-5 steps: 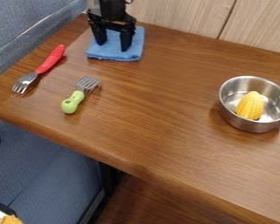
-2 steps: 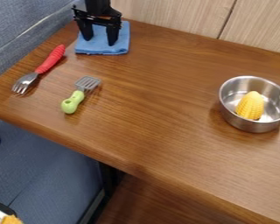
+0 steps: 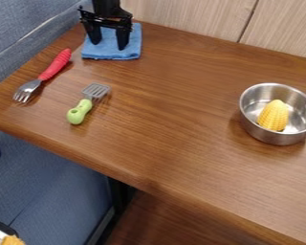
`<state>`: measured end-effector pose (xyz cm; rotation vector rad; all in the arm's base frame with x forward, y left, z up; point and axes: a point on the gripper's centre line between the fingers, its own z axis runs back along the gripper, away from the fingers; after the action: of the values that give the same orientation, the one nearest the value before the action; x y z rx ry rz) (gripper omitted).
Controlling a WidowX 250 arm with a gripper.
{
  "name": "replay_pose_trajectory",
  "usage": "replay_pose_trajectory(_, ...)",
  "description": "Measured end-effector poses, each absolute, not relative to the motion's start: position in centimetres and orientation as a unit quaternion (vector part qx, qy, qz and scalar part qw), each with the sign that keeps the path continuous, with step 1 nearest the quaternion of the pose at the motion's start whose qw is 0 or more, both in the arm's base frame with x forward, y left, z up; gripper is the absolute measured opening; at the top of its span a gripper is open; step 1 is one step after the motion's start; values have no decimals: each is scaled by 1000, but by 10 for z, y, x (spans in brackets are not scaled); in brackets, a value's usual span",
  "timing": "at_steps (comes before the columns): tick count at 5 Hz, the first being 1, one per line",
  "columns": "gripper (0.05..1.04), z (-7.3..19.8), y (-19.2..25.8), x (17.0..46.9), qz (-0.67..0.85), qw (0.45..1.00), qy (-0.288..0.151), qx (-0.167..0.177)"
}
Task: Move the blue cloth to the upper left corner of the table
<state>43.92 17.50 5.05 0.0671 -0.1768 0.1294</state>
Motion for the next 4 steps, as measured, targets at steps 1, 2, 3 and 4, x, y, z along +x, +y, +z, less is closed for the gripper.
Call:
replay_pose_trajectory(1,1000,55,178,434,74,993,-86,42)
replay_pose_trajectory(2,1000,69,177,434,80,991,-102,43)
replay_pose_trajectory(3,1000,91,180,429,89,988,-111,60)
replay_pose_trajectory(4,1000,112,177,416,103,984,-129,68)
